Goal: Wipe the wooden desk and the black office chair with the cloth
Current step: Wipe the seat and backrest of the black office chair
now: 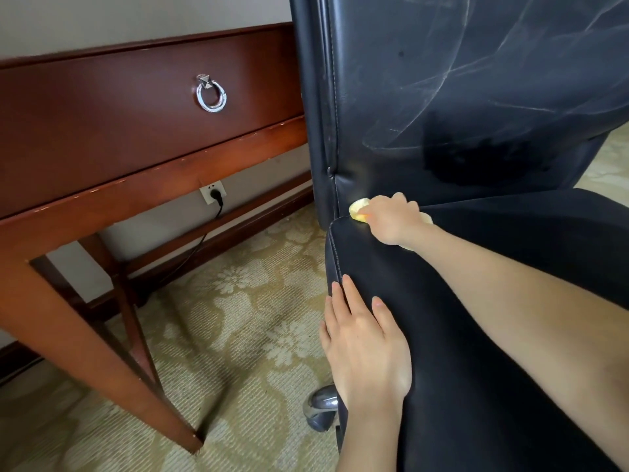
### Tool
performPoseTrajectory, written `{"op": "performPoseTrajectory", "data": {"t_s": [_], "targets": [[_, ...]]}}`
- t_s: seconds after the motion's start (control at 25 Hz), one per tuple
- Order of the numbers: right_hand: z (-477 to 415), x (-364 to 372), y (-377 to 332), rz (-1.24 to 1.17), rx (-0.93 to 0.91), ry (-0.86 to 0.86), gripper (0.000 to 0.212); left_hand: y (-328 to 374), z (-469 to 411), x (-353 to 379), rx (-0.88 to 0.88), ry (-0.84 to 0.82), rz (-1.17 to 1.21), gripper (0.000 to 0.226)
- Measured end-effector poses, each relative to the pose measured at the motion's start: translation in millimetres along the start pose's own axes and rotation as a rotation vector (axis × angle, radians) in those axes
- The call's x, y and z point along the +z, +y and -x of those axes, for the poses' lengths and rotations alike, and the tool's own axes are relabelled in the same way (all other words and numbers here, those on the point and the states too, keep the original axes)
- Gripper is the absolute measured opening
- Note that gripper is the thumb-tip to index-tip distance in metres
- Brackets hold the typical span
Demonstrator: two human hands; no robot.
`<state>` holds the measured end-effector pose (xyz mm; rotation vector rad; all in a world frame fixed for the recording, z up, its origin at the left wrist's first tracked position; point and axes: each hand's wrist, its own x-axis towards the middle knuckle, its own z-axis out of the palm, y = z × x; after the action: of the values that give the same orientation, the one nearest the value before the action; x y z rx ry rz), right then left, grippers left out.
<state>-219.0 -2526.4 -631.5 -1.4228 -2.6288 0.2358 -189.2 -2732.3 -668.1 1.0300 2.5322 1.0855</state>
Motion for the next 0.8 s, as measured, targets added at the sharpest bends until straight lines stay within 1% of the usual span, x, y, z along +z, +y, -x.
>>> {"op": "performPoseTrajectory", "data": {"t_s": [0.08,0.16,0.32,0.36,0.44,0.52,0.64,0.8], "targets": [[11.6,-3.3,-19.3,0.054,-0.111,0.020,0.041,-0.6,-0.2,-0.7,0.005,0.001,0.003,0.054],[26.1,-4.8,-28.1,0.102,-0.262,0.056,0.043,-1.3,-2.9,-0.7,0.006,0.003,0.009,0.054],[56.7,2.9,-13.6,0.110,-0.615,0.039,0.043,-2.5,-2.8,-2.3,0.018,-0.003,0.013,0.056],[63.2,3.1,-5.1,0.066,-0.661,0.019,0.041,-2.7,-2.6,-3.2,0.029,-0.004,0.006,0.056],[72.8,0.0,15.1,-0.033,-0.676,-0.020,0.039,-2.1,-3.6,-4.2,0.052,-0.007,-0.024,0.057],[79.1,-3.7,35.6,-0.060,-0.671,-0.035,0.039,-2.4,-5.5,-5.5,0.068,-0.016,-0.087,0.057],[85.8,-9.1,71.8,-0.011,-0.618,-0.016,0.039,-3.3,-7.7,-7.5,0.097,-0.022,-0.294,0.061],[88.3,-23.8,131.3,0.092,-0.474,-0.008,0.041,3.2,-13.9,-3.3,0.194,-0.067,-0.604,0.064]]}}
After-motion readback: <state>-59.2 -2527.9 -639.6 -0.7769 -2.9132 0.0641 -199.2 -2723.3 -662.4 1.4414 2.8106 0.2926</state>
